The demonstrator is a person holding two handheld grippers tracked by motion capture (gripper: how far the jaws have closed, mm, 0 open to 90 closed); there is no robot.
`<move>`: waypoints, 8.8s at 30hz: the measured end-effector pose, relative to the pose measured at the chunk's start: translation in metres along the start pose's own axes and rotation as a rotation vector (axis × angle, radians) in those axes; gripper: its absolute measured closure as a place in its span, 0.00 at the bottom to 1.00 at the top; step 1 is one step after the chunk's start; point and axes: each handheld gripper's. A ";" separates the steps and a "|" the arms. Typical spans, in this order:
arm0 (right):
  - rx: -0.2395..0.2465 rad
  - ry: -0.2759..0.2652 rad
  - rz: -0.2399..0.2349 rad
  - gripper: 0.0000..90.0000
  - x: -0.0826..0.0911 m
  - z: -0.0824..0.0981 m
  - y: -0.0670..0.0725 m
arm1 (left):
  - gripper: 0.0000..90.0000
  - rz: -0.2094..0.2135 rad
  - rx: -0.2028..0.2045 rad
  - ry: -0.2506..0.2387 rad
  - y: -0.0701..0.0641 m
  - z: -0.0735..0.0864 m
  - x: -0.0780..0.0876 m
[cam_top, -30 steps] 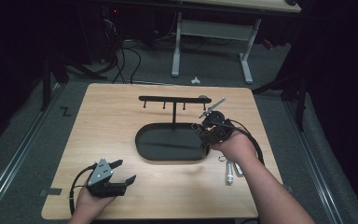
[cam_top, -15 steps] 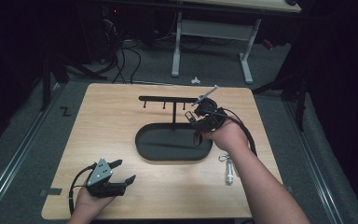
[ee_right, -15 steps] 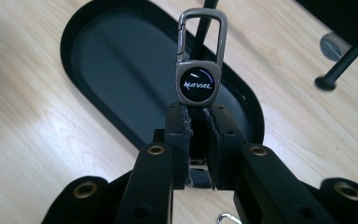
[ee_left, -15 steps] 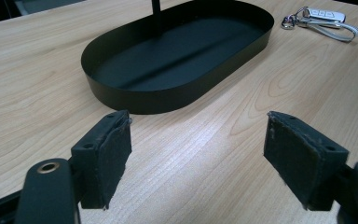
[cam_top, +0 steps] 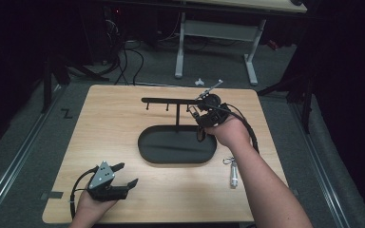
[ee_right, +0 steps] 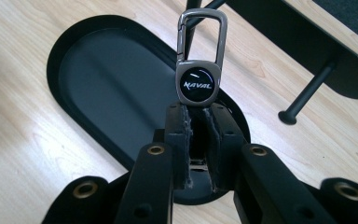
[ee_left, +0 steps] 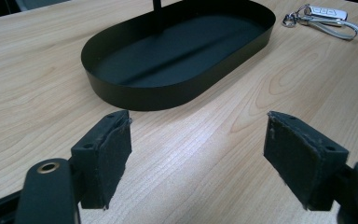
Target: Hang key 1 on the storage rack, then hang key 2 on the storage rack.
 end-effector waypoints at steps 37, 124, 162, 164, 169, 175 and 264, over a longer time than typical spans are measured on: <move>-0.048 -0.012 0.053 0.88 -0.046 -0.018 0.002 | 0.27 0.028 -0.022 0.040 -0.001 0.002 -0.005; -0.181 -0.008 0.059 0.86 -0.088 0.167 -0.105 | 0.27 0.016 -0.005 0.087 -0.007 0.009 0.000; -0.229 0.012 -0.008 0.93 -0.096 0.155 -0.115 | 0.27 0.025 -0.020 0.101 -0.008 0.010 0.003; -0.227 0.011 -0.008 0.92 -0.097 0.155 -0.115 | 0.27 0.030 -0.022 0.103 -0.008 0.010 0.002; -0.227 0.018 0.006 0.88 -0.099 0.153 -0.115 | 0.27 0.027 -0.024 0.102 -0.008 0.010 0.004; -0.245 0.011 0.036 0.77 -0.102 0.147 -0.117 | 0.27 0.023 -0.019 0.104 -0.007 0.011 0.006; -0.208 -0.070 0.014 0.97 -0.098 0.144 -0.095 | 0.28 0.055 -0.046 0.137 -0.009 0.012 0.002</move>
Point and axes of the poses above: each handheld gripper's, and its own axes: x roughly backward along the jaws, z roughly out of its underside, y roughly to its left, and after that the axes turned 15 degrees about -x, right-handed
